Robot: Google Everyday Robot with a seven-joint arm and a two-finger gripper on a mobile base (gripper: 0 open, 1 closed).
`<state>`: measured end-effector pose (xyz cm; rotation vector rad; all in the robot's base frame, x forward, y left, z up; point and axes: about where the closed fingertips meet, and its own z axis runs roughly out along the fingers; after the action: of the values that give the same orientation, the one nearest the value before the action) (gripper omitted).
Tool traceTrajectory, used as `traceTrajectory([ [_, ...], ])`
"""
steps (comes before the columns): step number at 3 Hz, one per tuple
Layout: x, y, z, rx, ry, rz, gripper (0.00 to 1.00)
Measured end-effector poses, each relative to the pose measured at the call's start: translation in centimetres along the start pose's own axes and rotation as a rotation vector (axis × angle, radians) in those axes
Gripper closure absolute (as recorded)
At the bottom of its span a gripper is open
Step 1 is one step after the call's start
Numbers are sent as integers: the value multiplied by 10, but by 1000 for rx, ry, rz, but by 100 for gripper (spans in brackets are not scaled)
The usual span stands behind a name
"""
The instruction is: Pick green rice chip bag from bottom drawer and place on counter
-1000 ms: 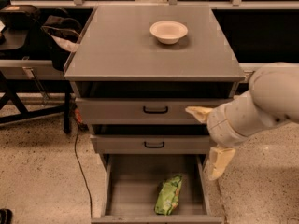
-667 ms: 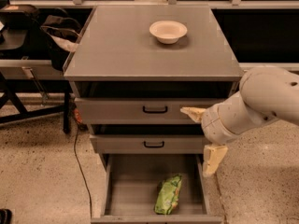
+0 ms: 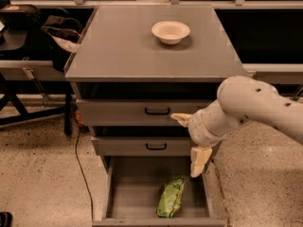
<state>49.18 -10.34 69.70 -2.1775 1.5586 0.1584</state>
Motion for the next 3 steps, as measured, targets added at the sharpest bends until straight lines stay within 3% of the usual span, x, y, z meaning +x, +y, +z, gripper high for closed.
traceTrajectory([
  [1, 1, 1, 36, -33, 8, 24, 0],
  [3, 5, 6, 78, -89, 16, 62, 0],
])
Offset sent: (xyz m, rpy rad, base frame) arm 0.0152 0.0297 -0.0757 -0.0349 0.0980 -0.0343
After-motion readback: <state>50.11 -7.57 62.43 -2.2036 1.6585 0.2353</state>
